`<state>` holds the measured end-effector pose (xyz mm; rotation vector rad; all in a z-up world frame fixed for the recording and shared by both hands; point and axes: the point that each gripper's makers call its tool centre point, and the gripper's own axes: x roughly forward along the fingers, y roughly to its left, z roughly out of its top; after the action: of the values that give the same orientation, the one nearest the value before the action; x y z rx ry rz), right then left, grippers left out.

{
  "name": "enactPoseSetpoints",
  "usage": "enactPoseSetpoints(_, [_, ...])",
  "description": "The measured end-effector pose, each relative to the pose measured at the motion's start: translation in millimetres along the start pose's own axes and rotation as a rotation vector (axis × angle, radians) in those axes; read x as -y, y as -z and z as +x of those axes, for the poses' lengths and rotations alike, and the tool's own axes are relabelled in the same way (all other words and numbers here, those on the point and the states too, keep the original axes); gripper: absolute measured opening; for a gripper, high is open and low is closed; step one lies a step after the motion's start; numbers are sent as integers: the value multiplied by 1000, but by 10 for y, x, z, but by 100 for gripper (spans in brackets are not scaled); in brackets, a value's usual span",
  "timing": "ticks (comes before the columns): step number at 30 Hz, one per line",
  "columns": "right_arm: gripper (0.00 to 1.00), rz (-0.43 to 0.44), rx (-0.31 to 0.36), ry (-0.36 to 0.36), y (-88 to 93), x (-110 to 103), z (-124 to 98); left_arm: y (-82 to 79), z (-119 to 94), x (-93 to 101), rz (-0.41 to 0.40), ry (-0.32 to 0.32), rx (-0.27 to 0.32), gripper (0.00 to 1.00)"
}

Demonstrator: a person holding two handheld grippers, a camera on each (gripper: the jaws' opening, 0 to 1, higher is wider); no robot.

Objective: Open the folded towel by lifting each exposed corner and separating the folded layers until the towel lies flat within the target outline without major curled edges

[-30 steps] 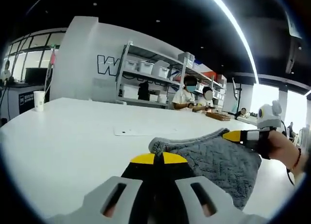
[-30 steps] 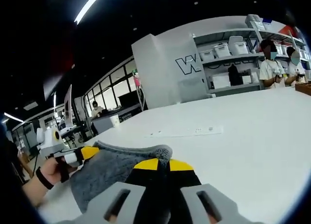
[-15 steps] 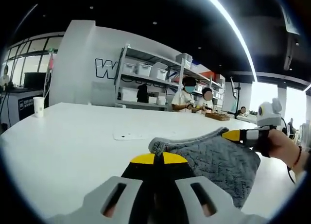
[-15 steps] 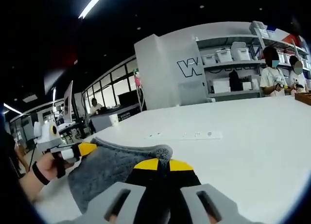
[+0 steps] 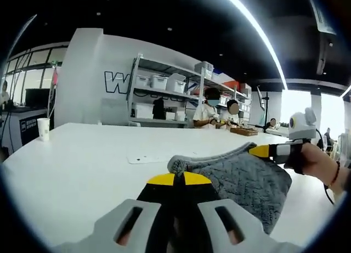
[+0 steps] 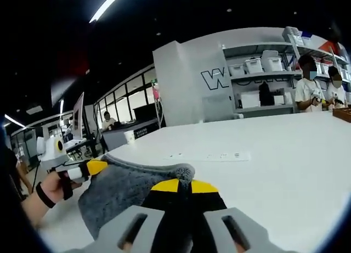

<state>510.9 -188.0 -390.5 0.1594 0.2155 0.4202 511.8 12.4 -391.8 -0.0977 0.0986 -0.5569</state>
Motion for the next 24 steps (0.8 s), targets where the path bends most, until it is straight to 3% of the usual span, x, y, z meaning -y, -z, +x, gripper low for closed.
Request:
enactPoseSetpoints(14, [0, -14, 24, -8, -54, -63, -98, -68, -47, 14, -26, 14, 25, 0])
enactPoseSetpoints(24, [0, -37, 41, -19, -115, -111, -172, -154, -137, 78, -2, 27, 48, 0])
